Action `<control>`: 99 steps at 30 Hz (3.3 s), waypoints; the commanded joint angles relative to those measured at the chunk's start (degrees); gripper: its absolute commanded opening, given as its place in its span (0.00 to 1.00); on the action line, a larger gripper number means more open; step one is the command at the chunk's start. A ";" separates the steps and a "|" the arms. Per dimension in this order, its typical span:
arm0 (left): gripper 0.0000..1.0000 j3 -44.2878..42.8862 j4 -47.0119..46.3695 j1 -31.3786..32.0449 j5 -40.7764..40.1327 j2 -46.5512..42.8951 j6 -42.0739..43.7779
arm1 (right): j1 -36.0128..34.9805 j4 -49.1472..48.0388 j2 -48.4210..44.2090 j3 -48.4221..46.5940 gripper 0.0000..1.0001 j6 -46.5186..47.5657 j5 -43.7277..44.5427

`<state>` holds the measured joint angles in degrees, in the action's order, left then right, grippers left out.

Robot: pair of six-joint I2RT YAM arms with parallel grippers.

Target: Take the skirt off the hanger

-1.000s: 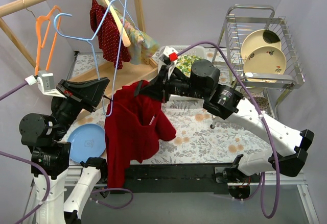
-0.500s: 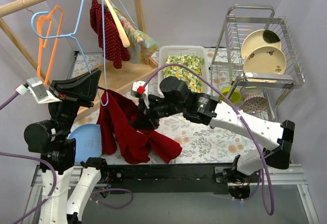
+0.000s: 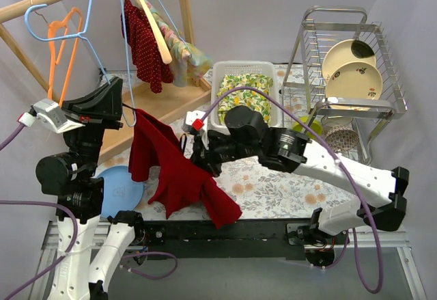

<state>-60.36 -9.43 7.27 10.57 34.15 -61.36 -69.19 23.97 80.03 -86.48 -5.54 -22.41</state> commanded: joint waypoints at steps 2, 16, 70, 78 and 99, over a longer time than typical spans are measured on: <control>0.00 -1.07 -2.17 0.03 -6.97 2.76 7.40 | -2.18 -4.88 -12.40 4.62 0.01 -1.75 1.93; 0.00 -4.94 -4.37 0.03 5.95 4.43 -12.44 | -2.18 -8.41 -13.77 13.28 0.01 -2.99 19.93; 0.00 -14.00 31.58 0.03 -0.46 -6.99 -1.39 | 28.93 -59.74 23.94 -41.40 0.01 53.97 46.50; 0.00 -14.44 31.49 0.03 -2.66 -7.08 0.37 | 30.78 -59.82 23.60 -28.95 0.01 52.92 46.49; 0.00 -11.80 30.61 0.03 -4.94 -8.13 3.00 | 33.68 -37.07 22.54 2.35 0.01 9.51 49.66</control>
<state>-72.55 21.93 7.60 7.03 26.17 -60.14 -36.84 -15.97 105.06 -88.86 14.44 23.42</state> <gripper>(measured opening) 0.036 0.084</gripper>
